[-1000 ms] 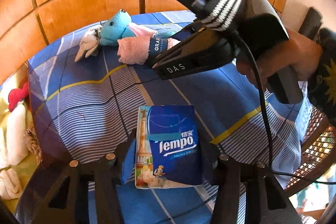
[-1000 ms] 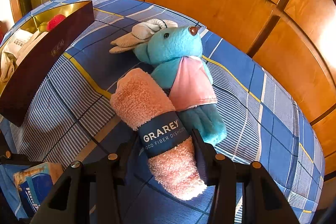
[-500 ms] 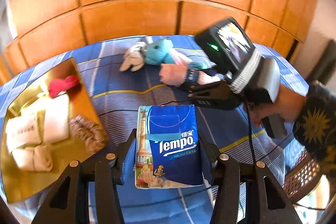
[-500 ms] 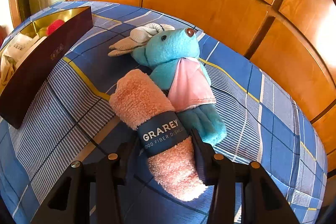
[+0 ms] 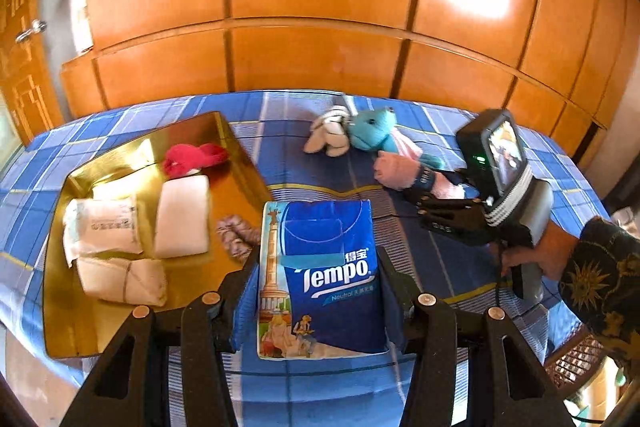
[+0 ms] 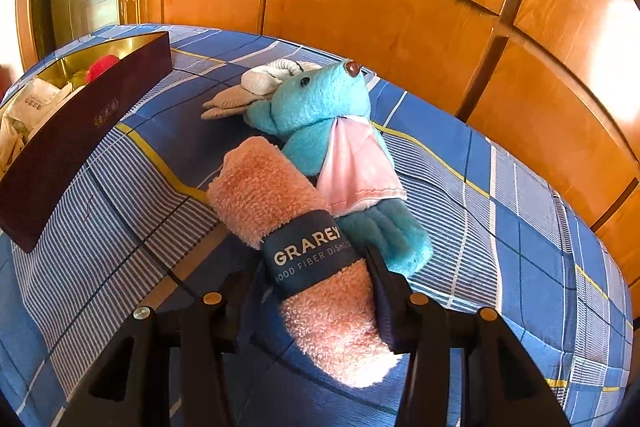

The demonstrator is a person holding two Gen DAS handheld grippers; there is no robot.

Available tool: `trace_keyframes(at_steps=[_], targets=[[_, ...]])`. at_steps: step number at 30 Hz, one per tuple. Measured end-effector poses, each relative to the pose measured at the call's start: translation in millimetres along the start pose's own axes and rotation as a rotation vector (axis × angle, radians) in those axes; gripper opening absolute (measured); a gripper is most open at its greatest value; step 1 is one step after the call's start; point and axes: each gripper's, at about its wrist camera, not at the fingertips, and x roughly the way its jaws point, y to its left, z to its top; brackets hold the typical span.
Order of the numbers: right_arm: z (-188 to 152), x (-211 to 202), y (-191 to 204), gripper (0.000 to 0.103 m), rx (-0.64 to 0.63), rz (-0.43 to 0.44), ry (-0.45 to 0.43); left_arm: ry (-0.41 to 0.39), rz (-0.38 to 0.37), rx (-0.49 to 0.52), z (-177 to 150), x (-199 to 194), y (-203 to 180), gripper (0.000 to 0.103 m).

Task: Organize soft objects
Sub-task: 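Lift the Tempo tissue pack and carry it toward the gold tray with the left tool, then lower the Tempo tissue pack into the gold tray and open the left tool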

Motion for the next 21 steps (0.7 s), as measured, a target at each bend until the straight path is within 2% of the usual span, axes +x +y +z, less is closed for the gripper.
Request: trace_keyframes(at_steps=[14,21], targets=[[0,1,1,0.048,0.004,-0.002,-0.005,-0.010,0.086,-0.104,-3,-7,50,0.052],[0,1,1,0.048,0.001,-0.004,-0.004,-0.023,0.122,-0.224,-3,-19,101,0.052]])
